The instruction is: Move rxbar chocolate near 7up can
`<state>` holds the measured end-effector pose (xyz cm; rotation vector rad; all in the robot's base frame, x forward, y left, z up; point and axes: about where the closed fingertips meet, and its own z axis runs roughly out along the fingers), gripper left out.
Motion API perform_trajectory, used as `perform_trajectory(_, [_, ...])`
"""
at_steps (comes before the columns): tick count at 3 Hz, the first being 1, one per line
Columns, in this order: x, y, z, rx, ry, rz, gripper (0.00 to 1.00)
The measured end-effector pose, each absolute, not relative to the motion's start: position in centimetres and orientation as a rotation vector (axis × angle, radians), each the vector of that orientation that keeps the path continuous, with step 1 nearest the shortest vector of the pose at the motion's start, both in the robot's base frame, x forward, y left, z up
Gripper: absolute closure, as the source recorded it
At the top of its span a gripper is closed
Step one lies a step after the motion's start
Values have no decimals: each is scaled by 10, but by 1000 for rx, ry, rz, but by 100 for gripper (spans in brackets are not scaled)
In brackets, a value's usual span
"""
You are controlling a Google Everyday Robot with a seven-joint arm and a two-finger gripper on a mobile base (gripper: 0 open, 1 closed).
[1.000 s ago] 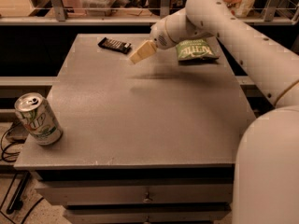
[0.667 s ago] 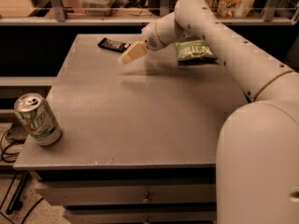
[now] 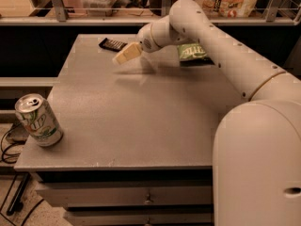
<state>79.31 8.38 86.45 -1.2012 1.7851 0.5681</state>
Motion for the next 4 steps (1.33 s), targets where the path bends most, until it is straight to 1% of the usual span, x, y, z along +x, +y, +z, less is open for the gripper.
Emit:
perform_trajectory(1, [806,104,857,-1136,1786,613,0])
perform_trajectory(3, [829,115,845,-1027,1793,664,0])
perform_trajectory(4, [844,113,838,-973,1799,697,11])
